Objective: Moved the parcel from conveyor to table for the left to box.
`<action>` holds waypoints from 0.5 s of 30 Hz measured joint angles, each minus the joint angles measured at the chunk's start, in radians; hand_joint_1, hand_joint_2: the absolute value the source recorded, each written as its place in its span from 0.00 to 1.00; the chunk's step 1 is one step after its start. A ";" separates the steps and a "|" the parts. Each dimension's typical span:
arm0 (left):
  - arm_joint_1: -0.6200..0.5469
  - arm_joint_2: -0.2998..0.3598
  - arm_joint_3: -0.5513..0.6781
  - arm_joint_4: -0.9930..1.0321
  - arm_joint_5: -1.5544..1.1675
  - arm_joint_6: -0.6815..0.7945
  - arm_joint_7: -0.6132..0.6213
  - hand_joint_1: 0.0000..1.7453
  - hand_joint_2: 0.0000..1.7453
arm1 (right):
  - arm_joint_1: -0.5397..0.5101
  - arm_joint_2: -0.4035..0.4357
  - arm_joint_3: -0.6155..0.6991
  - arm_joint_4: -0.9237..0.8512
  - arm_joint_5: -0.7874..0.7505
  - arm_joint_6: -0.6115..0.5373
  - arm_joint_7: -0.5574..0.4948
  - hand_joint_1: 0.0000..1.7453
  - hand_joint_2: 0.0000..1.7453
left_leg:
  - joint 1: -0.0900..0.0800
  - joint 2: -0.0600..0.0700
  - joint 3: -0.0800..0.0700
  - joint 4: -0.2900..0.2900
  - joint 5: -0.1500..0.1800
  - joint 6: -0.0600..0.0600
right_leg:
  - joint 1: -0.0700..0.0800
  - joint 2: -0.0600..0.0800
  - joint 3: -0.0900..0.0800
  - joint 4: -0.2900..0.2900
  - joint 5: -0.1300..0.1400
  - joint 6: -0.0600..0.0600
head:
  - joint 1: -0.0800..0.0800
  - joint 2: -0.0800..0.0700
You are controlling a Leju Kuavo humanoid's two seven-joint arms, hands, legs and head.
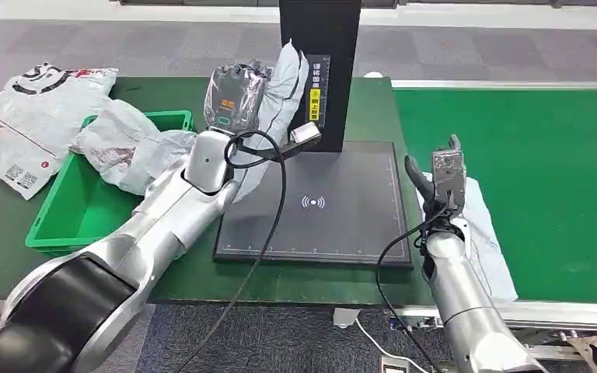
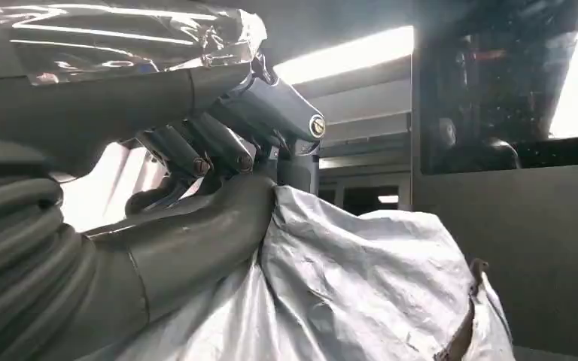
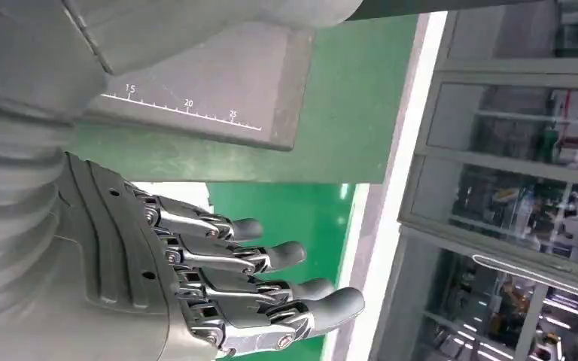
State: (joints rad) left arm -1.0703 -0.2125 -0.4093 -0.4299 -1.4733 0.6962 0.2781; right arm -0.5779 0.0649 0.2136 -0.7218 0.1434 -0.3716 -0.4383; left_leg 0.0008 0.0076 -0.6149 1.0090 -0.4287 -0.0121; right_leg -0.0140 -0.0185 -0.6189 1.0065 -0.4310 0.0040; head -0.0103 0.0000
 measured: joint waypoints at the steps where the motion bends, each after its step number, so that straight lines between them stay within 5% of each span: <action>1: 0.000 0.000 0.000 0.000 0.000 0.000 0.000 1.00 1.00 | 0.000 0.000 0.000 -0.001 0.000 0.000 0.000 0.00 1.00 | 0.000 0.000 0.000 0.000 0.000 0.000 | 0.000 0.000 0.000 0.000 0.000 0.000 | 0.000 0.000; 15: 0.000 0.000 0.000 0.000 -0.001 0.000 0.000 1.00 1.00 | 0.002 0.000 0.000 -0.003 0.000 0.000 0.000 0.00 1.00 | 0.000 0.000 0.000 0.000 0.000 0.000 | 0.000 0.000 0.000 0.000 0.000 0.000 | 0.000 0.000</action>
State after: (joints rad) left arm -1.0703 -0.2125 -0.4093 -0.4299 -1.4740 0.6962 0.2781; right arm -0.5762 0.0649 0.2136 -0.7248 0.1434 -0.3716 -0.4379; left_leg 0.0009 0.0076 -0.6148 1.0089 -0.4287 -0.0122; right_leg -0.0139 -0.0185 -0.6190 1.0065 -0.4310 0.0040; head -0.0103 -0.0004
